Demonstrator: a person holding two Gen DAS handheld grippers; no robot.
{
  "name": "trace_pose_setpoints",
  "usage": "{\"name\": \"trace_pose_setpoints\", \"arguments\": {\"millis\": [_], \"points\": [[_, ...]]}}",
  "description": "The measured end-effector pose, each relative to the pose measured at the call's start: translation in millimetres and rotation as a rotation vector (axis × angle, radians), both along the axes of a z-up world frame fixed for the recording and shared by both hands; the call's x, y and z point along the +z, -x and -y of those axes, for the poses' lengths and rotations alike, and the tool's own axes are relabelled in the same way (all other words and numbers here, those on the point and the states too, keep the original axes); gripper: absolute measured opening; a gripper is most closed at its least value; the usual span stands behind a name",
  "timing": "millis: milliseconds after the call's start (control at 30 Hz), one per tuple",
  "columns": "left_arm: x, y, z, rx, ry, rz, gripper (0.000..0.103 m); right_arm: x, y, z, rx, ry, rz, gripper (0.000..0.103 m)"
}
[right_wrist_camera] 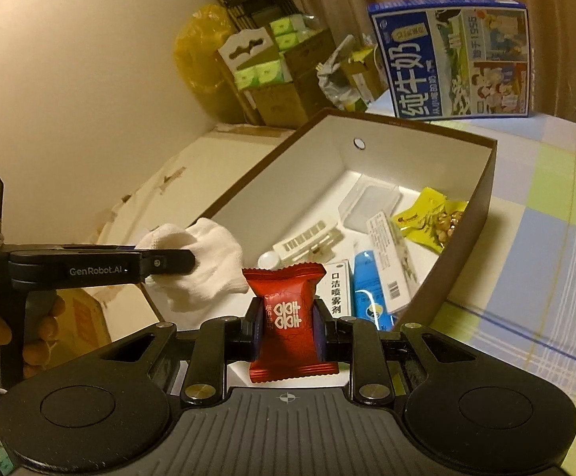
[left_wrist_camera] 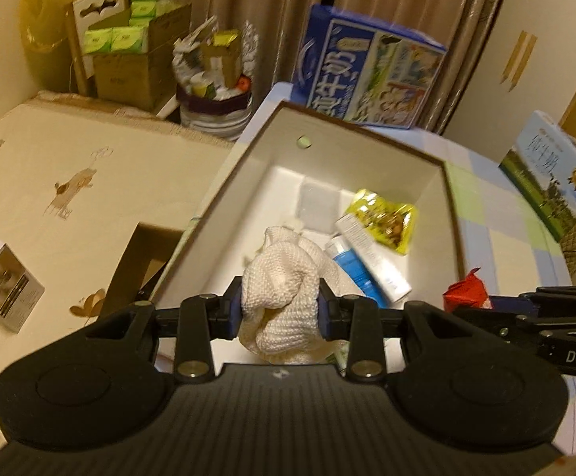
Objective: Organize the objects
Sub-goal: 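Carry the white sock and red packet over the brown box with both tools, then release the sock with the left tool while the right tool drops the red packet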
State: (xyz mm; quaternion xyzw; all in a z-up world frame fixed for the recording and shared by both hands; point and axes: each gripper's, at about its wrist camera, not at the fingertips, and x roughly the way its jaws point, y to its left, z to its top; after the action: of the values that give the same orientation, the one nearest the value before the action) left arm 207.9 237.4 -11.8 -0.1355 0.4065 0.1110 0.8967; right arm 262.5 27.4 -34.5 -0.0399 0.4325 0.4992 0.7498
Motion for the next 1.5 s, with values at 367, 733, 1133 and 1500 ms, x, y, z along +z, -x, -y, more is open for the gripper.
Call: {"name": "trace_pose_setpoints", "arguments": {"millis": [367,733,1133,1500], "points": [[-24.3,-6.3,-22.9,-0.037,0.011,-0.091,0.033,-11.1,5.5,-19.0,-0.043,0.064,0.005,0.022],[-23.9,-10.4,-29.6,-0.091,-0.002,-0.085,0.053,-16.0,10.5,-35.5,-0.04,0.093,0.001,0.022],[-16.3,-11.0,-38.3,-0.131,-0.003,-0.087,0.067,-38.3,17.4,-63.3,-0.004,0.131,-0.041,0.022],[-10.9,-9.5,-43.9,-0.161,-0.008,-0.07,0.074,-38.5,19.8,-67.6,-0.038,0.152,-0.06,0.025]]}}
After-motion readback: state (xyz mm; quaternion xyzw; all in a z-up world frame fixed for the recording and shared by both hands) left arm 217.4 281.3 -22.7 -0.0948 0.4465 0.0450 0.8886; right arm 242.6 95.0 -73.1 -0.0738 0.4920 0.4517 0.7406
